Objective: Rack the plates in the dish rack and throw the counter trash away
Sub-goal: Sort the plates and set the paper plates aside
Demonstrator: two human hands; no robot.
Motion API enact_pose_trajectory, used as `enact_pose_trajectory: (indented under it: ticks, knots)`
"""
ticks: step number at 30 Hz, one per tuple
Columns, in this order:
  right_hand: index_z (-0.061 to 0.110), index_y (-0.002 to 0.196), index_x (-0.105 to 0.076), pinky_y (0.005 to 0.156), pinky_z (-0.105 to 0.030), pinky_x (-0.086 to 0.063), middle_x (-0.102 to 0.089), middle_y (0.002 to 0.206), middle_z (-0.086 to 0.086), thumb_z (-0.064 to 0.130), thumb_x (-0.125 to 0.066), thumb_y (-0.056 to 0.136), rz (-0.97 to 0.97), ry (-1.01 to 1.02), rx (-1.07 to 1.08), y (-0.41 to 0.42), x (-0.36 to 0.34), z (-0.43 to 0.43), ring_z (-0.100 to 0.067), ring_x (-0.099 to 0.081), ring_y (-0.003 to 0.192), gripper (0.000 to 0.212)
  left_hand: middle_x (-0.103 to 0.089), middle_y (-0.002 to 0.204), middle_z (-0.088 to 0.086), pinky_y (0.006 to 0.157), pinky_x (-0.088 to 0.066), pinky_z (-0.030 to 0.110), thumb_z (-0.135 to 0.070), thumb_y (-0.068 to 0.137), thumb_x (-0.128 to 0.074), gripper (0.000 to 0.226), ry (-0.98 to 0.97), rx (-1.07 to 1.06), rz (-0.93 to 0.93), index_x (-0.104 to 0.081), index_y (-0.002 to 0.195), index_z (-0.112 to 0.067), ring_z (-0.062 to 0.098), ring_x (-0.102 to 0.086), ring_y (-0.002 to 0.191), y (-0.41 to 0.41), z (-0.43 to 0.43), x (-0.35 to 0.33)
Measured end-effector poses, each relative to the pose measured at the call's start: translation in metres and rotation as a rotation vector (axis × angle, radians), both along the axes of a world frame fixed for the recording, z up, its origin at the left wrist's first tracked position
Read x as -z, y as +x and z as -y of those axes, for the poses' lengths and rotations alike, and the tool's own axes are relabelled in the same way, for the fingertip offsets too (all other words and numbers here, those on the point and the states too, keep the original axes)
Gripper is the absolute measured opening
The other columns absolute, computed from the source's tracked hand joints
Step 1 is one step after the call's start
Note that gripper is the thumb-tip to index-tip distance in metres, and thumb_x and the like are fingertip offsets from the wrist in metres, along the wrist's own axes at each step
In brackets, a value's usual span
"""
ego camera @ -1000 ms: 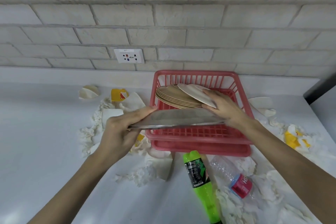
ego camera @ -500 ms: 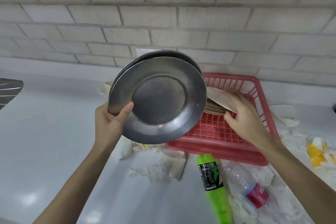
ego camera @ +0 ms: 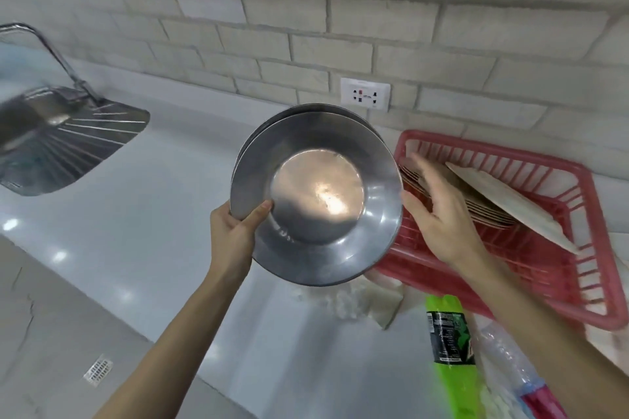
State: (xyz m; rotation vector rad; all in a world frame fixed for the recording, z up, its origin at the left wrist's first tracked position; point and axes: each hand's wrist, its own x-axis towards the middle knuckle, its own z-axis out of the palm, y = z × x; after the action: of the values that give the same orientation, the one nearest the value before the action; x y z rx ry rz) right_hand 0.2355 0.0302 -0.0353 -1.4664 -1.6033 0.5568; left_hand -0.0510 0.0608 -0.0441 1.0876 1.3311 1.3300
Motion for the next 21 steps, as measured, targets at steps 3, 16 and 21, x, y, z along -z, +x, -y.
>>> enact_pose_trajectory:
  ticks: [3,16,21]
  knots:
    - [0.022,0.151,-0.031,0.101,0.0,-0.027,-0.039,0.136,0.032,0.017,-0.057,0.097,-0.121,-0.058,-0.027,-0.033,0.004,-0.019,0.026,-0.034,0.122,0.06,-0.076,0.084,0.006,0.081,-0.055,0.048,-0.008,0.082,-0.075,0.005,-0.027,-0.037,0.025,-0.074,0.084,-0.012,0.027,-0.071,0.081,-0.024,-0.003,0.003]
    - [0.036,0.137,-0.045,0.105,-0.04,-0.045,-0.058,0.127,0.023,0.015,-0.058,0.096,-0.283,-0.218,-0.022,-0.228,0.052,-0.1,-0.001,-0.054,0.119,0.048,-0.074,0.096,0.008,0.075,-0.057,0.043,-0.023,0.065,-0.073,0.04,-0.214,-0.04,-0.037,-0.068,0.104,-0.015,0.03,-0.07,0.09,-0.2,-0.077,0.047]
    - [0.026,0.146,-0.036,0.1,-0.023,-0.039,-0.052,0.131,0.014,0.019,-0.053,0.098,-0.17,-0.308,-0.014,-0.293,0.078,-0.126,-0.004,-0.049,0.115,0.051,-0.071,0.103,-0.001,0.076,-0.055,0.035,-0.023,0.062,-0.072,0.051,-0.2,-0.033,-0.145,-0.06,0.112,-0.022,0.021,-0.068,0.095,-0.263,-0.105,0.071]
